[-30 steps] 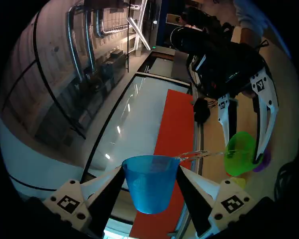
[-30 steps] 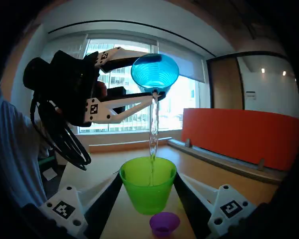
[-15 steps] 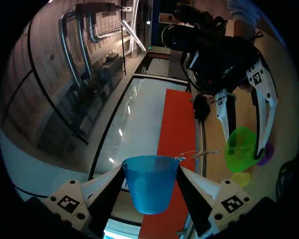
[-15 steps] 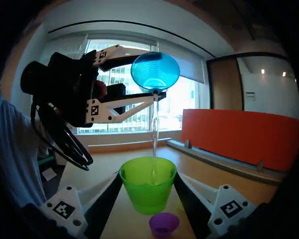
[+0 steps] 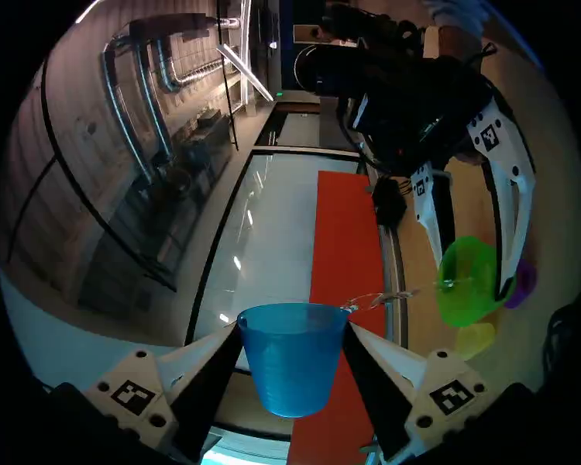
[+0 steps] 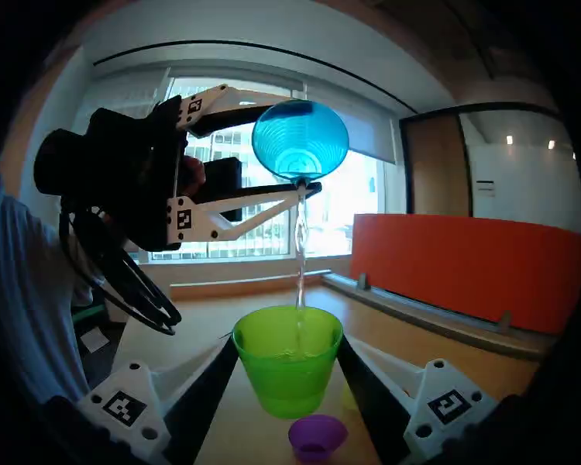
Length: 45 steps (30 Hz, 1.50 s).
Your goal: Pour water
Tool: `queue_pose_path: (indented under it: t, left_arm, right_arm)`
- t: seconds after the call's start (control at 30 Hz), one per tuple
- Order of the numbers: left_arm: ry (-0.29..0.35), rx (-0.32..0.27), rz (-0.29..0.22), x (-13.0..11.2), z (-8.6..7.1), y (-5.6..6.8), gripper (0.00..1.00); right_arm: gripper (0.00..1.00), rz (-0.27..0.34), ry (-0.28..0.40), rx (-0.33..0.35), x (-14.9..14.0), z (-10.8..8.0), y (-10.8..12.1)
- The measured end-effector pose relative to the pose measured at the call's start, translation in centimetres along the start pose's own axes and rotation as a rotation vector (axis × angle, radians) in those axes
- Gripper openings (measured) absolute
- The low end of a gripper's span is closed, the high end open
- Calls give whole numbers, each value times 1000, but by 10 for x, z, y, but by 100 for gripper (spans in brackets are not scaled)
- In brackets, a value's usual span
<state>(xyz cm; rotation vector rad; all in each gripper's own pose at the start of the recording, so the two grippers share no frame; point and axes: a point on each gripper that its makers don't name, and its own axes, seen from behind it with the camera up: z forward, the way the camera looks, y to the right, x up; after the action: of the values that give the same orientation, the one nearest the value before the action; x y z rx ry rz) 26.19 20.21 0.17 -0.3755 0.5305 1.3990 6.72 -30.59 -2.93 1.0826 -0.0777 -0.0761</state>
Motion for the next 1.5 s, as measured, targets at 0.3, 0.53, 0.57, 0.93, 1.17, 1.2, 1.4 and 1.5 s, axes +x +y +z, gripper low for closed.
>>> queue_pose_path:
  t: [0.3, 0.53, 0.57, 0.93, 1.17, 1.2, 1.4, 1.5]
  left_arm:
    - [6, 6, 54, 6, 0, 0, 87]
    - [12, 16, 96, 9, -1, -4, 87]
    - [13, 17, 103, 9, -1, -4, 87]
    - [23, 33, 204, 16, 1, -5, 87]
    - [31, 39, 232, 20, 0, -6, 87]
    - [32, 40, 234, 21, 0, -6, 87]
    - [35, 45, 247, 23, -1, -7, 87]
    - [37, 44, 245, 24, -1, -8, 87]
  right_arm:
    - [90, 2, 4, -3, 1, 0, 1]
    - [90, 3, 7, -8, 1, 0, 3]
    - [90, 3, 8, -8, 1, 0, 3]
    - [90, 7, 15, -11, 4, 2, 4]
    - [90, 6, 19, -13, 5, 0, 4]
    - [90, 6, 19, -14, 5, 0, 4]
    - [90, 8, 21, -15, 6, -1, 3]
    - [90, 7, 23, -14, 7, -1, 3]
